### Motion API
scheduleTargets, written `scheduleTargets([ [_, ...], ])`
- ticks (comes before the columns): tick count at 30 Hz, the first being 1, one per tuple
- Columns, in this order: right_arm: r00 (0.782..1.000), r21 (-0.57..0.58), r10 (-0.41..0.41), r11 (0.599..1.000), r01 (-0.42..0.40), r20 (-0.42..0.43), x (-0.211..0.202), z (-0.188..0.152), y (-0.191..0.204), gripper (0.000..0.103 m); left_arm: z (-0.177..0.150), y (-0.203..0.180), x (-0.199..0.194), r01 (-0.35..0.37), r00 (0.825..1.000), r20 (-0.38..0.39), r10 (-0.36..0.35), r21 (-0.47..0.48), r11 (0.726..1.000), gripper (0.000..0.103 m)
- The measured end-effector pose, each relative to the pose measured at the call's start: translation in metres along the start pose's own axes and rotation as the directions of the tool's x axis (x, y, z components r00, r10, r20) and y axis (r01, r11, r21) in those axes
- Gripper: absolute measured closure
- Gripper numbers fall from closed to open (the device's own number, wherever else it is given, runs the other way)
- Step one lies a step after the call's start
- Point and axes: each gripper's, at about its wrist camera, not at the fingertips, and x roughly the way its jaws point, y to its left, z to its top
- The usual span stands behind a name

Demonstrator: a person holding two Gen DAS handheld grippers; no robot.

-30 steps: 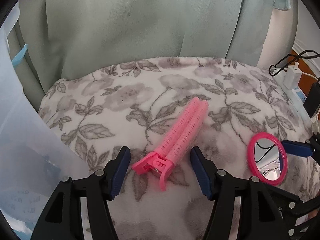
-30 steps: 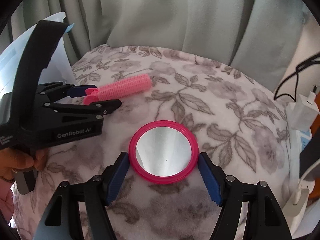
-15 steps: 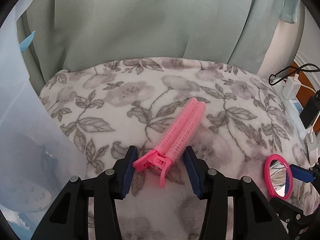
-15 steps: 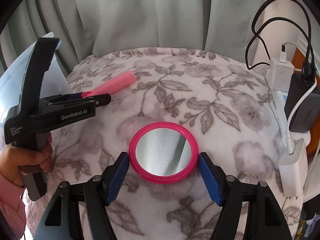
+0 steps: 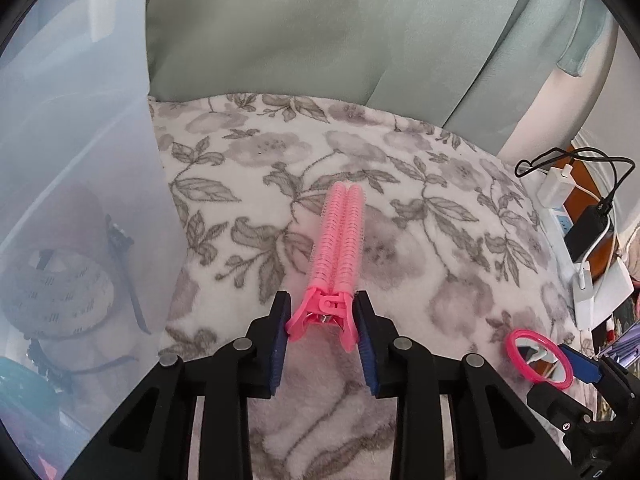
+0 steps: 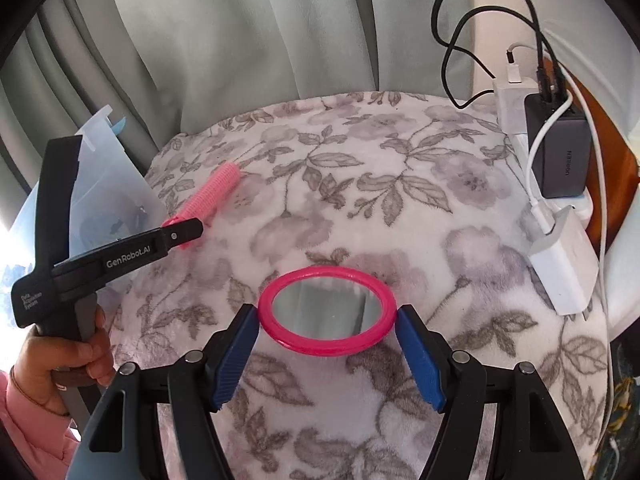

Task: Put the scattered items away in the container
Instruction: 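Lift the pink mirror with the right tool while the left tool holds the roller clip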

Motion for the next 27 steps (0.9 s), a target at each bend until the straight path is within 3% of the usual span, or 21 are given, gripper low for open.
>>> scheduleTargets([
  [4, 1.0, 0.014, -0.001, 1.0, 0.001, 0.028, -0.019, -0.003, 0.002, 0.03, -0.004, -0.003, -0.019, 0.011, 1.0, 0.014, -0.011, -0.004, 1.0, 0.07],
  [6, 0.999, 0.015, 0.001, 1.0, -0.002, 0.046, -0.03, -0.004, 0.004, 0.035, -0.006, -0.005, -0.029, 0.016, 1.0, 0.022, -0.016, -0.005, 1.0, 0.07],
  [15, 0.997, 0.029, 0.007, 1.0, -0.009, 0.081, -0.059, -0.014, 0.01, 0.042, -0.014, -0.01, -0.071, 0.034, 0.998, 0.06, -0.033, -0.01, 0.999, 0.07],
  [20, 0.999, 0.026, -0.013, 1.0, 0.012, 0.051, -0.054, -0.023, 0.009, 0.041, -0.015, -0.007, -0.079, 0.035, 0.997, 0.063, -0.034, -0.016, 0.999, 0.07],
  [24, 0.999, 0.004, -0.043, 0.999, 0.043, 0.009, -0.038, -0.026, 0.01, 0.031, -0.017, -0.005, -0.081, 0.038, 0.997, 0.061, -0.037, -0.018, 0.999, 0.07],
  [27, 0.999, -0.007, -0.051, 0.999, 0.051, -0.015, -0.024, -0.029, 0.01, 0.029, -0.017, -0.004, -0.08, 0.04, 0.998, 0.056, -0.039, -0.019, 0.999, 0.07],
])
